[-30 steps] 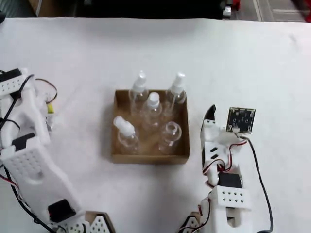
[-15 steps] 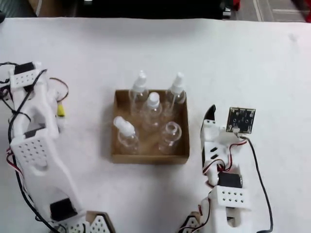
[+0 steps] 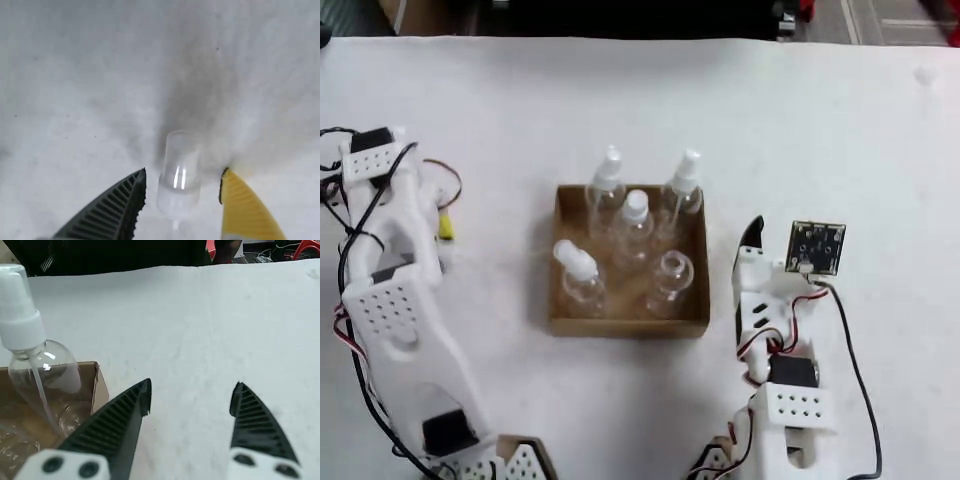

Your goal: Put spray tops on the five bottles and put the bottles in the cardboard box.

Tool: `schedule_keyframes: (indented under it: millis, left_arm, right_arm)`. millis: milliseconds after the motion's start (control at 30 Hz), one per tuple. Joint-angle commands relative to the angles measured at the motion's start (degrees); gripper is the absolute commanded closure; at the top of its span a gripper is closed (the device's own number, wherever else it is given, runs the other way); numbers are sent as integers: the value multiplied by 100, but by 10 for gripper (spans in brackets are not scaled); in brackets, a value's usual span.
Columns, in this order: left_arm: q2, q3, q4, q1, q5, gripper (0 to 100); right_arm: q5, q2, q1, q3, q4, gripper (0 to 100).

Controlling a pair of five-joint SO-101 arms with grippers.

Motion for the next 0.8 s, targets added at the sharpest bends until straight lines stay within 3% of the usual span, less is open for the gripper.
schedule_keyframes:
  millis: [0,367,667,767]
  left_arm:
    - [391,-123,-141,286,62,756]
    - [505,-123,-123,382,35,755]
    - [479,-132,79,409,-958,758]
    - [374,-308,308,462,-976,857]
  right_arm:
    - [70,-66,-13,-62,-110,765]
    - [70,-66,13,-62,-101,765]
    - [70,-66,4,-62,-119,765]
    - [70,-66,4,-62,-119,765]
